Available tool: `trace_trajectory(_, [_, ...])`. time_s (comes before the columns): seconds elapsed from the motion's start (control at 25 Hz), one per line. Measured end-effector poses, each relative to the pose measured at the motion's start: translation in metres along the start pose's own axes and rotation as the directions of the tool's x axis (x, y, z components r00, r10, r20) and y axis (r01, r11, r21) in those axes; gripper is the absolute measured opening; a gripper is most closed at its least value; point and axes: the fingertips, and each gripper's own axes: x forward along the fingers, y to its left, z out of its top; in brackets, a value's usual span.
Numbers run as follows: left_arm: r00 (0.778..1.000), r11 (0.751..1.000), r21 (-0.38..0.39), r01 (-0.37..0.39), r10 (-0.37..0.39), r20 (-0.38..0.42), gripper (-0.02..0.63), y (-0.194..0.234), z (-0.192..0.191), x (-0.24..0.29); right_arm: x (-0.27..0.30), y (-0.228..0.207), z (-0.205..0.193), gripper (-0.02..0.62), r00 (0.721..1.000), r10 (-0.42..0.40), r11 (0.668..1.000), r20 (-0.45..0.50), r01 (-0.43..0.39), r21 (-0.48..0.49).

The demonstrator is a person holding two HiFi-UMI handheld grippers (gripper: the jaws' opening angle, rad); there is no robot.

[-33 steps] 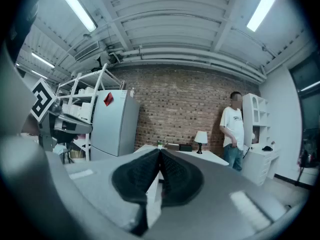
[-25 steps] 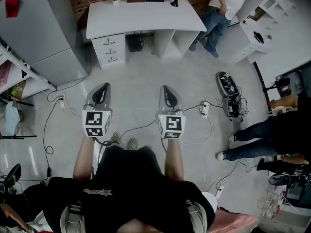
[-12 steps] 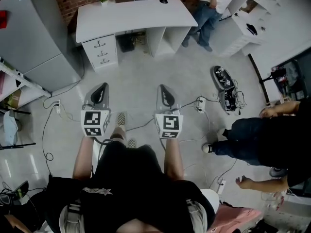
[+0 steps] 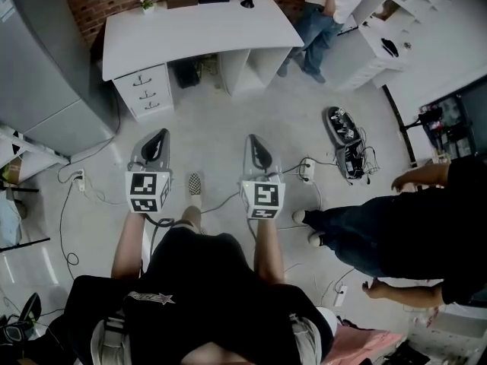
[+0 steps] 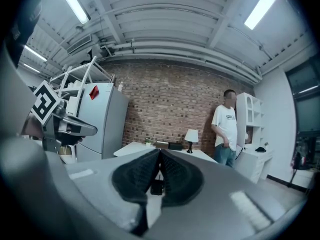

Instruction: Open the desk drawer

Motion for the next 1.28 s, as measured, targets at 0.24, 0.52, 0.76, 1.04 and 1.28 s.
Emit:
trace_trajectory(0.24, [1.0, 1.0, -0.02, 0.021, -0.021, -0.022, 0.011, 0.015, 0.007, 0.077, 0.067, -0.03, -0.001, 0.005, 1.0, -0.001, 1.0, -0.02, 0.001, 0.007])
trace_trajectory(0.52, [0.999, 0.999, -0.042, 0.025, -0.026, -0.037, 0.011, 0.051, 0.021, 0.168, 0.163, -0.06, 0.006, 0.005, 0.999, 0.009, 1.0, -0.042, -0.009, 0.004])
trace_trajectory(0.76, [1.0, 0.998, -0.059, -0.019, 0.017, -0.026, 0.011, 0.094, 0.028, 0.219, 0.24, -0.059, 0.018, 0.005, 0.997, 0.067, 0.998, -0.032, -0.067, -0.008])
trace_trajectory(1.04, [0.987, 0.982, -0.111, -0.151, 0.144, -0.065, 0.011, 0.167, 0.014, 0.23, 0.318, -0.02, 0.038, 0.005, 0.982, 0.191, 0.981, -0.012, -0.191, -0.042])
trace_trajectory(1.28, [0.953, 0.941, -0.153, -0.301, 0.289, -0.094, 0.011, 0.226, 0.0, 0.207, 0.374, 0.032, 0.048, 0.005, 0.944, 0.329, 0.942, -0.007, -0.329, -0.064])
